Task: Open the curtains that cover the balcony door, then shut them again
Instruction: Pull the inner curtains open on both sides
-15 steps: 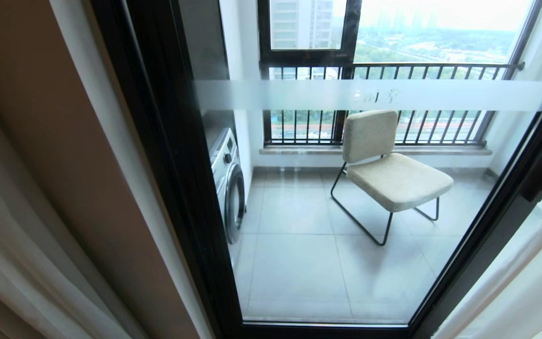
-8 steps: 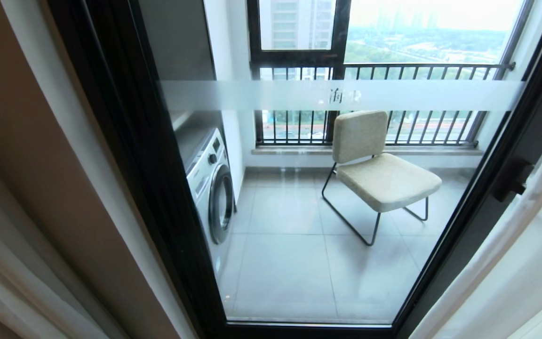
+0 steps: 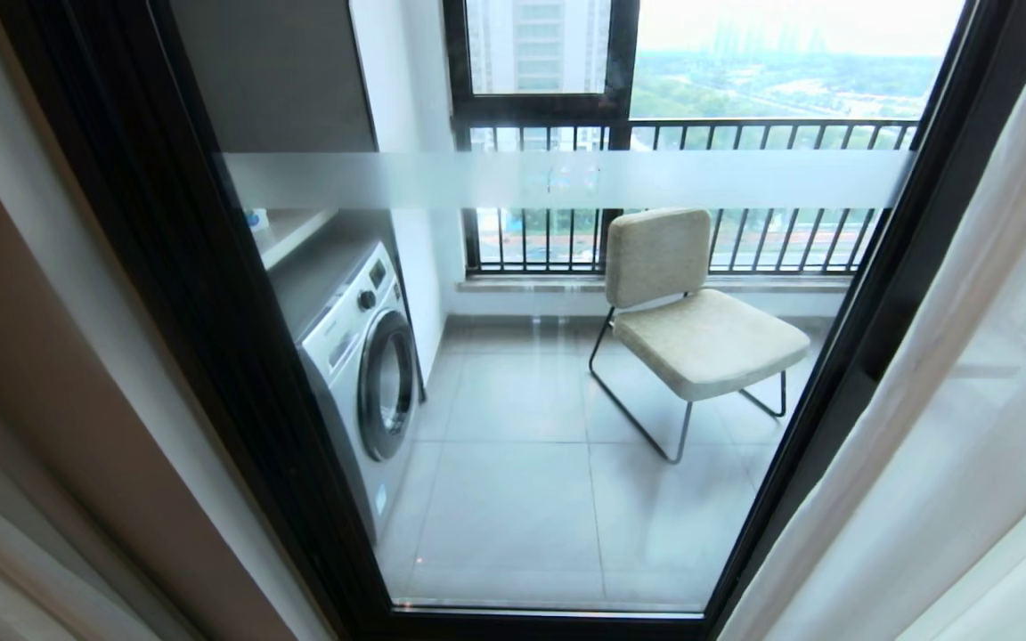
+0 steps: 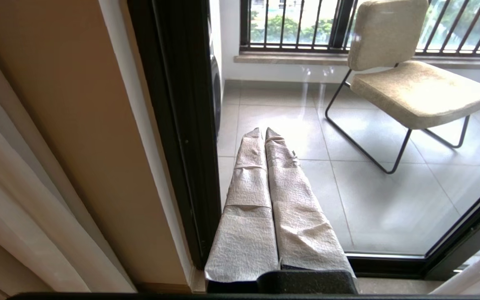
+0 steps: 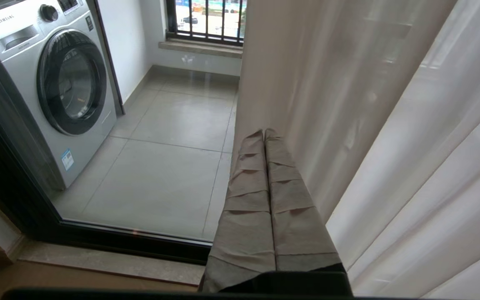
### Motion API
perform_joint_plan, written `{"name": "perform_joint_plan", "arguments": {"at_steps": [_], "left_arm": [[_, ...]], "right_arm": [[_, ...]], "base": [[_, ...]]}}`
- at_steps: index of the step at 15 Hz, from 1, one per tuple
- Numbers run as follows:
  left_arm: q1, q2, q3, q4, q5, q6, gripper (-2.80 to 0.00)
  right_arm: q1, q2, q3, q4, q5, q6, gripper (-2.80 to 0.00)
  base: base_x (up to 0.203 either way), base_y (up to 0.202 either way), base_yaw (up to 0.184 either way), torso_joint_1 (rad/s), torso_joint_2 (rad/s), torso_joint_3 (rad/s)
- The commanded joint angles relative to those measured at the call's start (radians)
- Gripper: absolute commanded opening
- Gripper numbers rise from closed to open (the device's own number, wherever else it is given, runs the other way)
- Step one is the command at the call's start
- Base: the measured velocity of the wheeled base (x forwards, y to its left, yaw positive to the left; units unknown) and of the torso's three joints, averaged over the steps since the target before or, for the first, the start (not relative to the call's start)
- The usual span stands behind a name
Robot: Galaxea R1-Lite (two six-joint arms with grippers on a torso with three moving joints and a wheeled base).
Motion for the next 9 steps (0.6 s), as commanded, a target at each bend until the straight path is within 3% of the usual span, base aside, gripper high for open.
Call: {"name": "perform_joint_plan", "arguments": {"at_steps": [1, 9], "left_arm": [[0.0, 0.0, 0.0, 0.0, 0.0, -0.001, -2.8], [0.0, 0.0, 0.0, 0.0, 0.0, 0.001, -2.8]], "right_arm": [[0.0, 0.001, 0.0, 0.0, 0.001, -0.001, -2.8], [0.0, 0.001, 0.0, 0.0, 0.001, -0.001, -2.8]], "base": [[0.0, -0.195, -0.002, 0.0, 0.0, 0.002], [0.0, -0.185, 0.004, 0.002, 0.0, 0.002]]}}
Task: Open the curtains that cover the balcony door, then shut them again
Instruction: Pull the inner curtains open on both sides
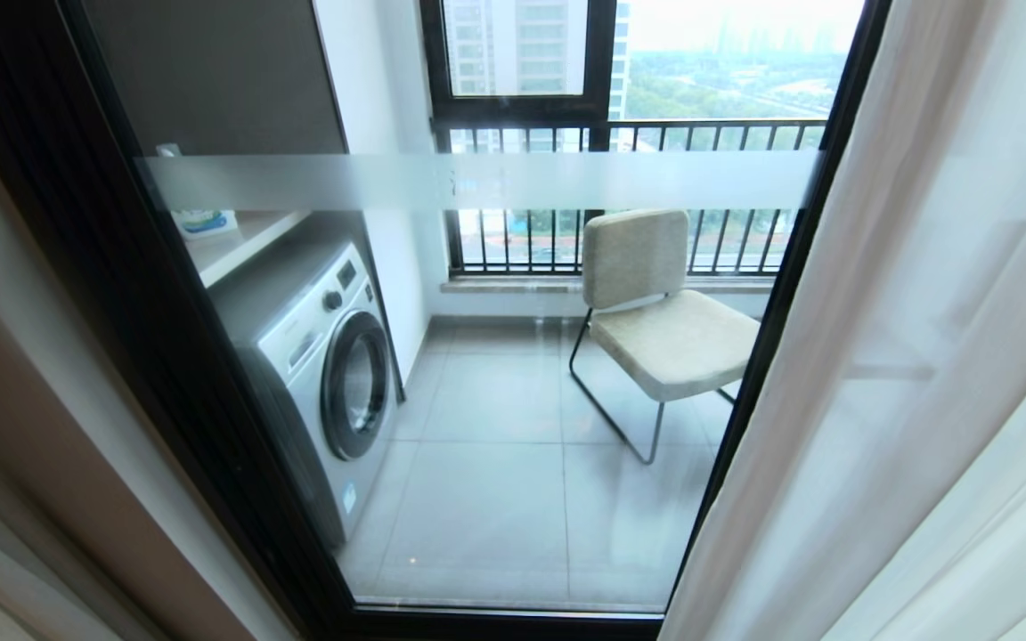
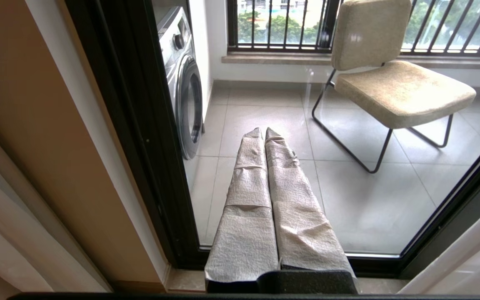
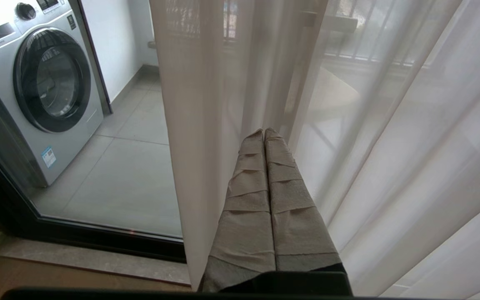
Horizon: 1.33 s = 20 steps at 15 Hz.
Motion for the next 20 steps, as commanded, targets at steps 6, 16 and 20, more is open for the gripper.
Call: {"name": "perform_joint_plan", "arguments": {"at_steps": [6, 16, 20], "left_arm": [[0.0, 0.0, 0.0, 0.001, 0.001, 0.0, -2.8], [0.0, 0.0, 0.0, 0.001, 0.001, 0.0, -2.8], [0.0, 0.0, 0.0, 0.001, 0.001, 0.0, -2.8]], "right_arm": [[-0.001, 0.001, 0.0, 0.0, 0.001, -0.001, -2.8], [0.0, 0.001, 0.0, 0.0, 0.001, -0.001, -2.8], [0.003, 0.016, 0.0, -0.009, 0.001, -0.055, -2.8]], "base": [[0.0, -0.016, 0.0, 0.0, 0.0, 0.0], [0.0, 0.0, 0.0, 0.0, 0.0, 0.0], [0.0, 0.0, 0.0, 0.0, 0.0, 0.0]]}}
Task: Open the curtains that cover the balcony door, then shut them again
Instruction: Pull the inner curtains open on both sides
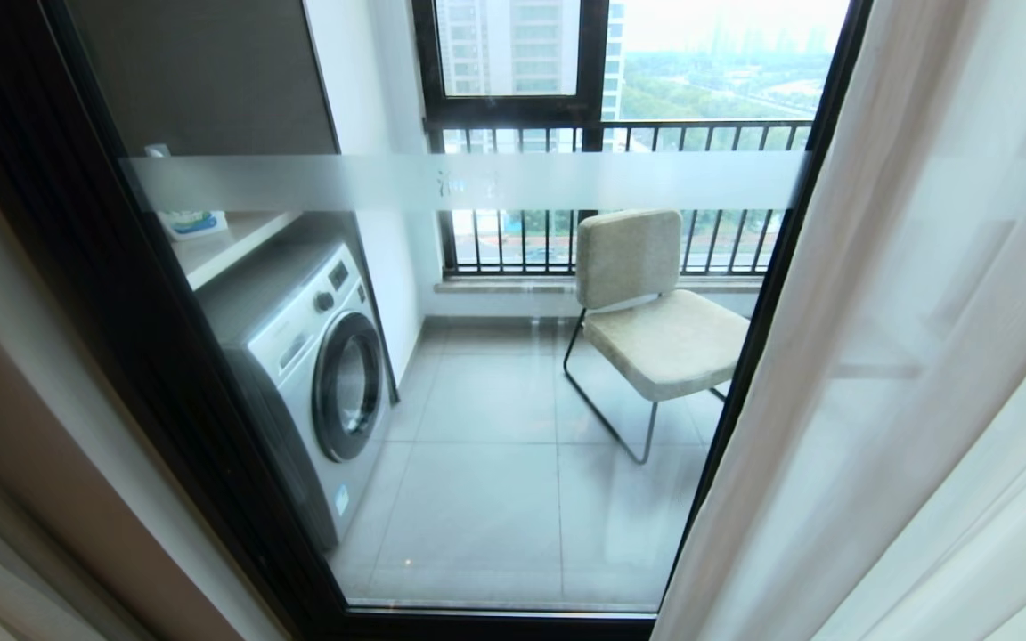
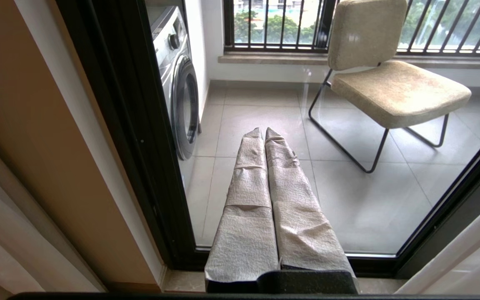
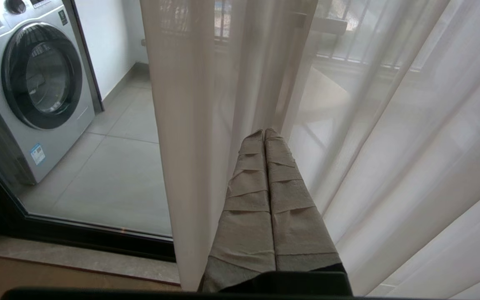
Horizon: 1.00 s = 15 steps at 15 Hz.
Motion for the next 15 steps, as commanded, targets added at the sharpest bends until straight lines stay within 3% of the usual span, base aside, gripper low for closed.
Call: {"name": "perform_joint_plan", "arguments": {"at_steps": [1, 3, 5, 9, 12, 15], "left_arm": [[0.0, 0.0, 0.0, 0.0, 0.0, 0.0, -2.8], [0.0, 0.0, 0.0, 0.0, 0.0, 0.0, -2.8], [0.0, 0.0, 0.0, -0.001, 0.0, 0.0, -2.8], [0.0, 0.0, 0.0, 0.0, 0.0, 0.0, -2.8], [0.0, 0.0, 0.0, 0.0, 0.0, 0.0, -2.8], [0.0, 0.0, 0.0, 0.0, 0.0, 0.0, -2.8]], "right_arm": [[0.0, 0.041, 0.0, -0.028, 0.001, -0.049, -2.8], [0.003, 0.132, -0.006, -0.123, 0.029, -0.063, -2.8], [0.042, 0.268, -0.033, -0.261, 0.108, -0.077, -2.8], [0.232, 0.595, -0.198, -0.487, 0.17, -0.122, -2.8], [0.29, 0.784, -0.438, -0.549, 0.181, -0.131, -2.8], [0.303, 0.885, -0.544, -0.559, 0.185, -0.132, -2.8]], "base": [[0.0, 0.0, 0.0, 0.0, 0.0, 0.0], [0.0, 0.0, 0.0, 0.0, 0.0, 0.0], [0.0, 0.0, 0.0, 0.0, 0.0, 0.0], [0.0, 0.0, 0.0, 0.0, 0.0, 0.0], [0.0, 0.0, 0.0, 0.0, 0.0, 0.0], [0.0, 0.0, 0.0, 0.0, 0.0, 0.0]]}}
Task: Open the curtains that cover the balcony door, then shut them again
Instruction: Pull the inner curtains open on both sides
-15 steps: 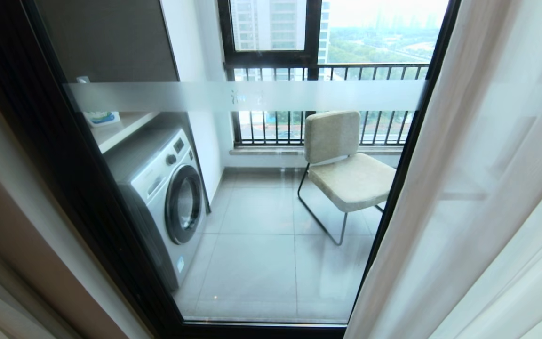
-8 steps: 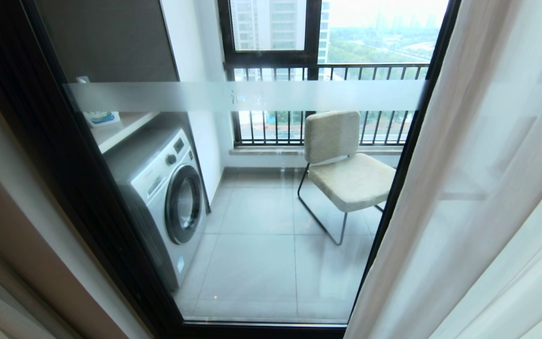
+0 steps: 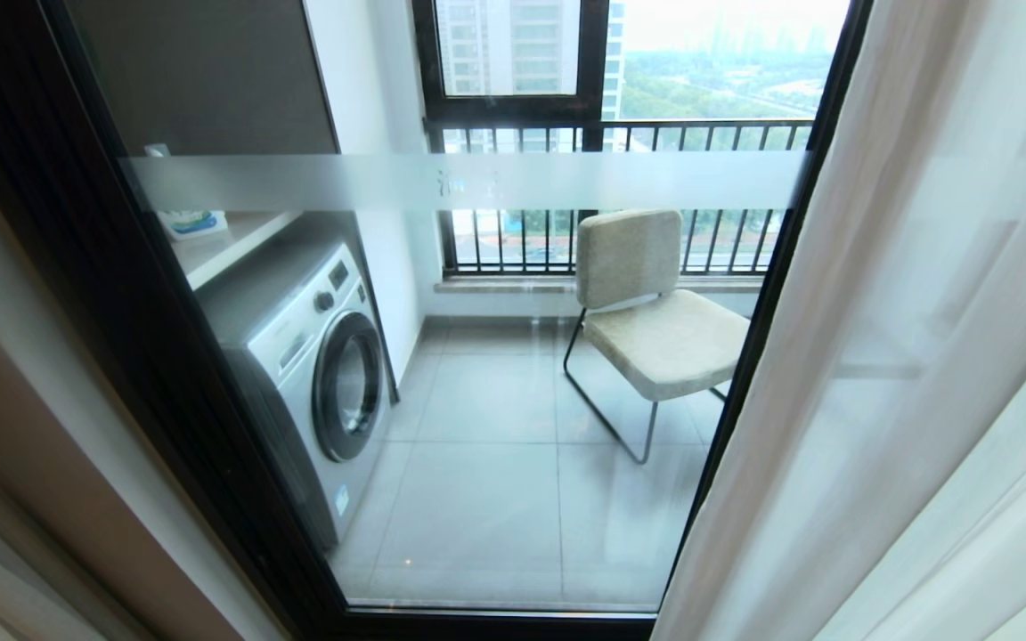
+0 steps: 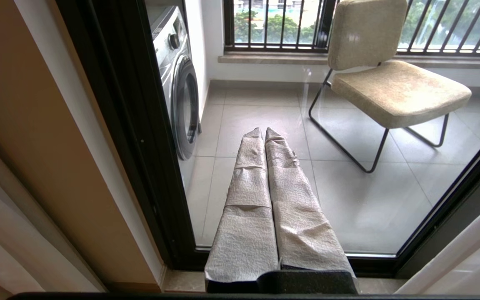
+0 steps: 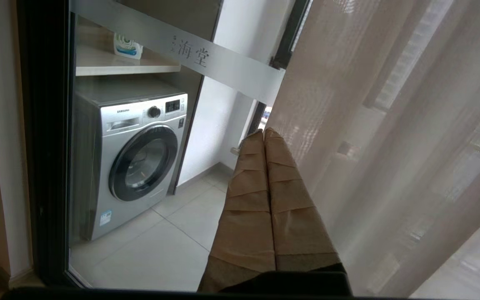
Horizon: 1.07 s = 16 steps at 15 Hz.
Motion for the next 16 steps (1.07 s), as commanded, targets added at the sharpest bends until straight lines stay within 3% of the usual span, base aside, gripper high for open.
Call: {"name": "perform_joint_plan", "arguments": {"at_steps": [1, 6, 7, 12, 16], "left_arm": [[0.0, 0.0, 0.0, -0.001, 0.0, -0.001, -2.8], [0.0, 0.0, 0.0, 0.0, 0.0, -0.001, -2.8], [0.0, 0.0, 0.0, 0.0, 0.0, -0.001, -2.8], [0.0, 0.0, 0.0, 0.0, 0.0, -0.001, -2.8], [0.0, 0.0, 0.0, 0.0, 0.0, -0.001, -2.8]], "right_arm": [[0.007, 0.128, -0.07, -0.004, 0.002, -0.001, -2.8], [0.001, 0.212, -0.117, -0.01, 0.001, -0.003, -2.8], [-0.004, 0.222, -0.121, -0.011, 0.002, -0.003, 0.0], [-0.008, 0.257, -0.171, -0.019, 0.001, -0.006, 0.0], [-0.059, 0.313, -0.276, -0.013, 0.001, -0.004, 0.0]], "base": [[0.0, 0.0, 0.0, 0.0, 0.0, 0.0], [0.0, 0.0, 0.0, 0.0, 0.0, 0.0], [0.0, 0.0, 0.0, 0.0, 0.0, 0.0], [0.0, 0.0, 0.0, 0.0, 0.0, 0.0], [0.0, 0.0, 0.0, 0.0, 0.0, 0.0]]}}
